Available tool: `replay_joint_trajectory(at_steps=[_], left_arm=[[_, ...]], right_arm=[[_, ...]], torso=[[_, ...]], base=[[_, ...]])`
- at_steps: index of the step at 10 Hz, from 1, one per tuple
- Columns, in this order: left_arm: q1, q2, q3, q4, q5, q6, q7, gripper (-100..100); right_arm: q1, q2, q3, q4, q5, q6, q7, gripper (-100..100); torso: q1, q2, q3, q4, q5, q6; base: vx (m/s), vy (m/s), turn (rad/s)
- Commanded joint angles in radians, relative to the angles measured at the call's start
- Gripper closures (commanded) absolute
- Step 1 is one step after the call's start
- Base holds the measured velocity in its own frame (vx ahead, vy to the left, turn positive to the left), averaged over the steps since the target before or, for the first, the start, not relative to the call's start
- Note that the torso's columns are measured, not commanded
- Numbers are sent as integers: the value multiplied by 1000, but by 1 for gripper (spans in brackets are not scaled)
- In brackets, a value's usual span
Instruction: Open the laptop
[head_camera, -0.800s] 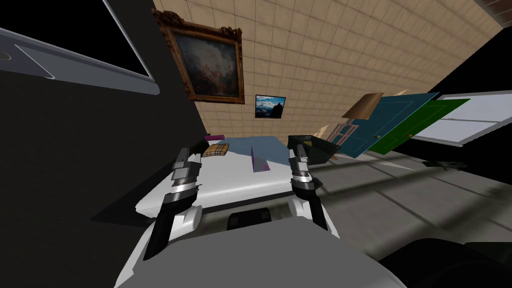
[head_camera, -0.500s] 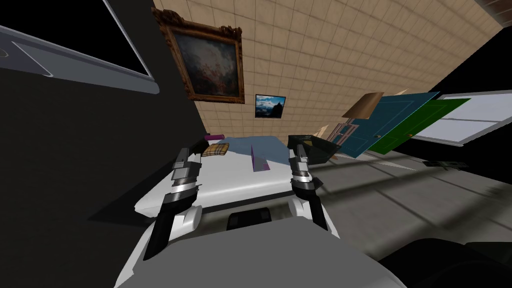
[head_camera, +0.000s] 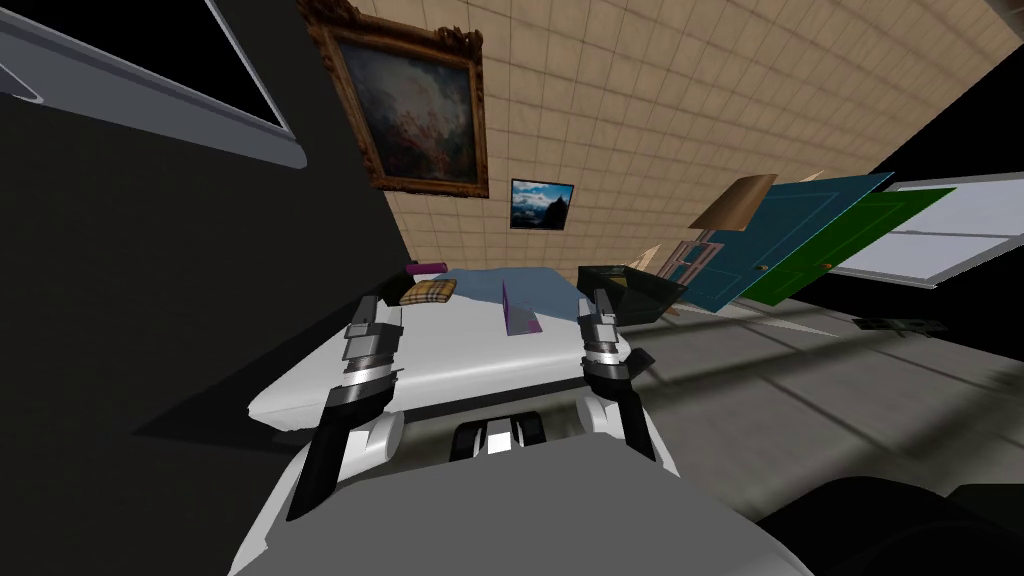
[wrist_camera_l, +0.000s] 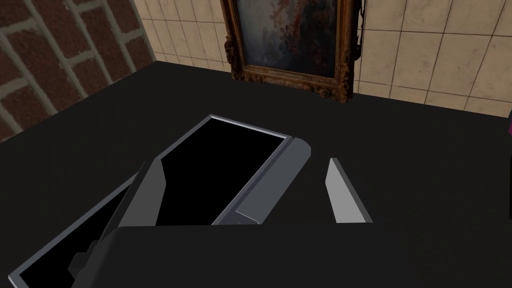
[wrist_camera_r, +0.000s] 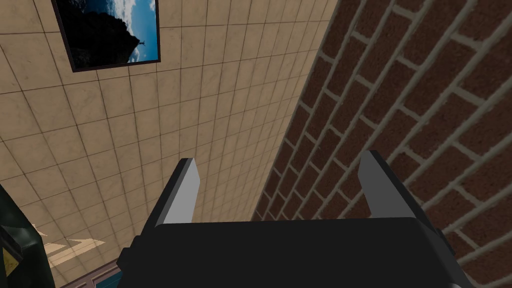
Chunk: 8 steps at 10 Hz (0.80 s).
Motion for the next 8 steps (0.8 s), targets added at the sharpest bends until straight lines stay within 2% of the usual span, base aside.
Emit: replay_joint_trajectory(at_steps=[1, 2, 4, 8], left_arm=[[0, 0, 0, 0, 0, 0, 0, 0], [0, 0, 0, 0, 0, 0, 0, 0], [0, 0, 0, 0, 0, 0, 0, 0], [0, 0, 0, 1, 0, 0, 0, 0]], right_arm=[[0, 0, 0, 0, 0, 0, 0, 0], [-7, -37, -1, 10, 10, 6, 7, -100], [-24, -84, -2, 33, 33, 20, 23, -100], [-80, -149, -3, 114, 112, 68, 76, -100]], torso=[[0, 74, -148, 74, 0, 0], [0, 148, -295, 148, 0, 0], [1, 194, -382, 191, 0, 0], [1, 193, -390, 194, 0, 0]], base=[[0, 0, 0], [-37, 6, 23], [-86, 24, 24], [-91, 43, 13]])
